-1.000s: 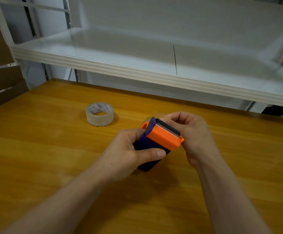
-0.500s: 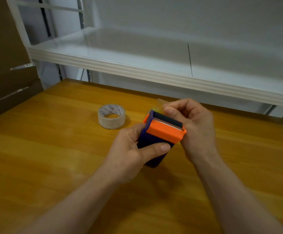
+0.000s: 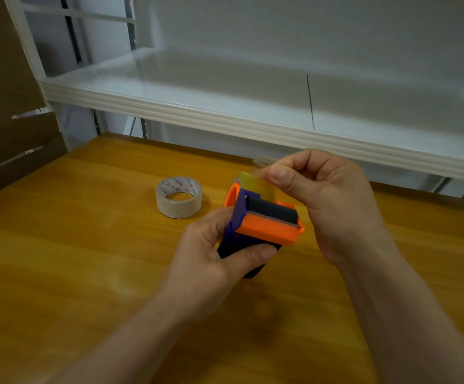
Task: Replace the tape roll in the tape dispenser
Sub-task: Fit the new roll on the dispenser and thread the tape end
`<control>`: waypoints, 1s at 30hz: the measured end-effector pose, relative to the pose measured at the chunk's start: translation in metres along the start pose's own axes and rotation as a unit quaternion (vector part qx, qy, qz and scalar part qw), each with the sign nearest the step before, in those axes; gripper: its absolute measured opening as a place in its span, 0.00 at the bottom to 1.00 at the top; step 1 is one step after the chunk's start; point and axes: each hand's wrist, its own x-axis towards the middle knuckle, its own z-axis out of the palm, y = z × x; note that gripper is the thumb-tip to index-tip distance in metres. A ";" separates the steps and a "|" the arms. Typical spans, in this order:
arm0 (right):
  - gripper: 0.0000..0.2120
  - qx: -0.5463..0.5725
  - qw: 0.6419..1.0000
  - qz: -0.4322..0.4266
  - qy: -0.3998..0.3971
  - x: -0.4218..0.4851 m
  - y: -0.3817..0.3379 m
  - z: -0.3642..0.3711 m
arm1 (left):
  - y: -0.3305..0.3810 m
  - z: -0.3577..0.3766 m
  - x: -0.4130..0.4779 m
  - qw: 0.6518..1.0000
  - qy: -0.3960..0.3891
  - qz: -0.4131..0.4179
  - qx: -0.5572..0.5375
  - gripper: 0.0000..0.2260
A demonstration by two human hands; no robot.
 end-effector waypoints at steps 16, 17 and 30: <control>0.06 -0.094 0.994 -0.064 0.005 -0.008 -0.006 0.003 | 0.000 0.003 -0.001 0.999 0.020 0.028 0.036 0.13; 0.06 -0.095 0.993 -0.063 0.005 -0.008 -0.005 0.002 | 0.000 0.004 -0.001 0.999 0.018 0.028 0.040 0.13; 0.20 -0.119 0.993 0.017 -0.022 -0.006 -0.009 -0.004 | 0.002 0.004 -0.003 0.996 0.000 0.036 0.082 0.14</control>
